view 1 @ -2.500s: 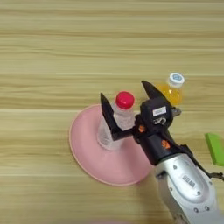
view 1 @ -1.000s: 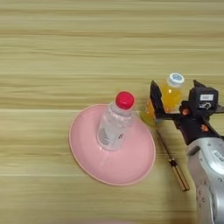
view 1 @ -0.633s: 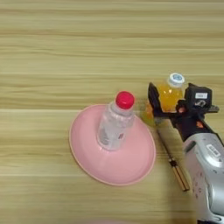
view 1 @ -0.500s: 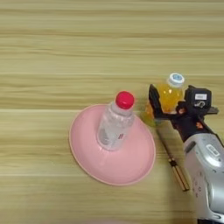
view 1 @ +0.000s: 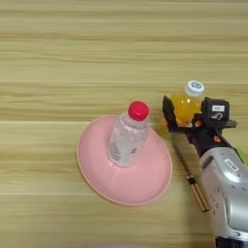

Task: Move the objects on the table

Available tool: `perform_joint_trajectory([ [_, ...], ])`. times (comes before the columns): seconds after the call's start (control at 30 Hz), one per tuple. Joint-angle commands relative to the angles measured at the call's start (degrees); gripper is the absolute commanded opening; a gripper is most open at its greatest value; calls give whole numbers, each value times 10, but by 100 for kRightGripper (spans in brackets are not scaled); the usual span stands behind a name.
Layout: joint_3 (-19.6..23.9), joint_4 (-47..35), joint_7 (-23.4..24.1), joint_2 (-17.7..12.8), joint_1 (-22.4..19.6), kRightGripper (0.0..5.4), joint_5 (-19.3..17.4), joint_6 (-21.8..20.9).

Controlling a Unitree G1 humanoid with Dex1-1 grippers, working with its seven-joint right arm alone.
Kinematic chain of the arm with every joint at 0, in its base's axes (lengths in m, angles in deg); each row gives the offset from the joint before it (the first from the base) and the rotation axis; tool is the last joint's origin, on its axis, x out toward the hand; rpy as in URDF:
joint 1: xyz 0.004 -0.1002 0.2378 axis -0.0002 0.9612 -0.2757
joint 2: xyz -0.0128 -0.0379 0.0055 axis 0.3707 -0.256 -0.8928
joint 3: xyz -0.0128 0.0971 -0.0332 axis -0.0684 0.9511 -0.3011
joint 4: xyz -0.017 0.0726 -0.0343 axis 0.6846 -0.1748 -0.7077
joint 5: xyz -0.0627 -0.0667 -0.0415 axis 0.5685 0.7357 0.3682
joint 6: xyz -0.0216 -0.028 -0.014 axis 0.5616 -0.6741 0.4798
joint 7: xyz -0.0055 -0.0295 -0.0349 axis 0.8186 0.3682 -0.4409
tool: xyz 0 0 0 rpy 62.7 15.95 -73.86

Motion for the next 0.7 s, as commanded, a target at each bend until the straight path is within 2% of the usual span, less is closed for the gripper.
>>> perform_joint_trajectory([
  [0.03, -4, -16, -2, -9, -27, 537, -5, -27],
  [0.3, -16, -24, -9, -3, -21, 464, -17, -22],
  [0.5, -26, -22, -11, 3, -13, 397, -19, -24],
  [0.7, -25, -22, -5, 1, -12, 355, -14, -30],
])
